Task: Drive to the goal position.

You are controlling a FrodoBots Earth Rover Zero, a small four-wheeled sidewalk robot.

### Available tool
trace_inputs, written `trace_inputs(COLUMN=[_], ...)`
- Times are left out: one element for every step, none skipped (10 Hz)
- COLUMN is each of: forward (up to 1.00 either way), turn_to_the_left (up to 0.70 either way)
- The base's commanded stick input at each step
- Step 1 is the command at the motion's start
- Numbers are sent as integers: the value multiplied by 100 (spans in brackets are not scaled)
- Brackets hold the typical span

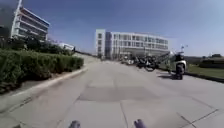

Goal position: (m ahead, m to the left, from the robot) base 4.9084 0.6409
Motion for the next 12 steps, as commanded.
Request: trace_inputs(forward=[70,70,70,70,70,70,70,70,70,70,70,70], turn_to_the_left=[0,0,0,0,0,0,0,0,0,0,0,0])
